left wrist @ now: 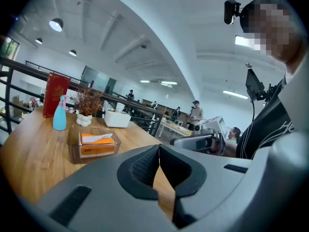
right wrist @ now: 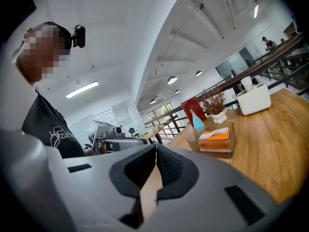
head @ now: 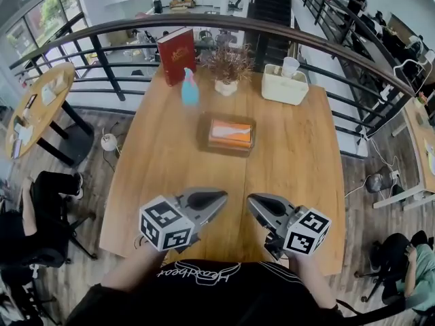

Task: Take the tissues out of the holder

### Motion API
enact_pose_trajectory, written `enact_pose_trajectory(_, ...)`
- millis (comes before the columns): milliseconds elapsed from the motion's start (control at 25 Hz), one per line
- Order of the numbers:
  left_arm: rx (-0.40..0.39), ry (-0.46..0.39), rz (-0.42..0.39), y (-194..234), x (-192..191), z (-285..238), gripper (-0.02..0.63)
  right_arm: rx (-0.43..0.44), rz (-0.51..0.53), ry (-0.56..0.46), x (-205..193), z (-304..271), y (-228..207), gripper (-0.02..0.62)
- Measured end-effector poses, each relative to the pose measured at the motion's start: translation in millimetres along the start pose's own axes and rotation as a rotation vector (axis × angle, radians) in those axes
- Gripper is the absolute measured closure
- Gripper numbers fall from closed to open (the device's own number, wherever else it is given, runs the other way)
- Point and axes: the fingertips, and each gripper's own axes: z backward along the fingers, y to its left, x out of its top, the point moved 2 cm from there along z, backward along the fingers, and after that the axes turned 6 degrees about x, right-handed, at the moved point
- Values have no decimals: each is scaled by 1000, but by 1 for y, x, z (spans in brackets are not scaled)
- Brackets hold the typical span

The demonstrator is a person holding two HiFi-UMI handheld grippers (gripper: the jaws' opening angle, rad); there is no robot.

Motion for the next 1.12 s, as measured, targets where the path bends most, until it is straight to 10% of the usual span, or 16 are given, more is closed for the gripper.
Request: enact_pose_trajectory(1120,-8,137,-40,69,-16,-76,542,-37,-24,53,-15,-5,-101,577)
